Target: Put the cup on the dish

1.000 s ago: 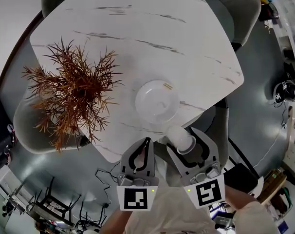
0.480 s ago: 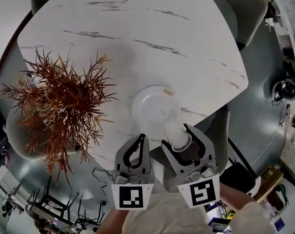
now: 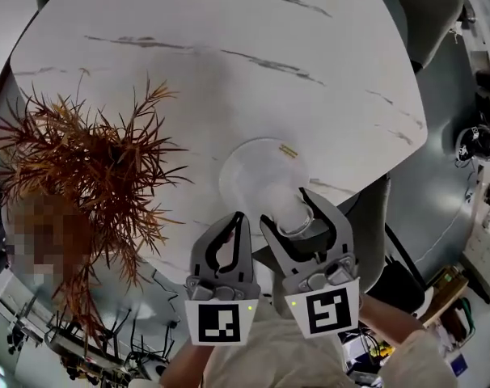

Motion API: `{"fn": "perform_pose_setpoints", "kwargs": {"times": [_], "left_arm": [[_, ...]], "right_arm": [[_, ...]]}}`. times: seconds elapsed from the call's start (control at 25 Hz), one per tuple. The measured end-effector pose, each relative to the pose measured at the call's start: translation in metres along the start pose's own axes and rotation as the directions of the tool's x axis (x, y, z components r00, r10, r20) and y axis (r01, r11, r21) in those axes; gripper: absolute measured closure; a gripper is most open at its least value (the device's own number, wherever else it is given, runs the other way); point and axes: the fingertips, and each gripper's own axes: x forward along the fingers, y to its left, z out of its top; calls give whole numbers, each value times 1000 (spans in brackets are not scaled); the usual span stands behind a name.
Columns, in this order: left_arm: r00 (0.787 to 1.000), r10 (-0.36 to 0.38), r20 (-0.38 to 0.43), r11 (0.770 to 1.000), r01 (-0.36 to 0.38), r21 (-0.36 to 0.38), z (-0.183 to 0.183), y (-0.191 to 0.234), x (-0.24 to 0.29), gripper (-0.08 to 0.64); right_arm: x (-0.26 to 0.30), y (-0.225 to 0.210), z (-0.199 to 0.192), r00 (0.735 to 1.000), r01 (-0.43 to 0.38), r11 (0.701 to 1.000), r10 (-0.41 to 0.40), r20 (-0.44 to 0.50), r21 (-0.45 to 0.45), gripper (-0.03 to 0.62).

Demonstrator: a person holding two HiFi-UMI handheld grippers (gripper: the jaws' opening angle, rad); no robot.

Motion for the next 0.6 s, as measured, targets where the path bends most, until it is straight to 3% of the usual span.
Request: {"fn": "perform_pose_setpoints", "kwargs": {"times": [0.6], "left_arm": [[1000, 4, -16, 999, -5, -48, -11, 12, 17, 554]], "right_arm": [[23, 3, 1, 1000, 3, 998, -5, -30, -65, 319]]}}
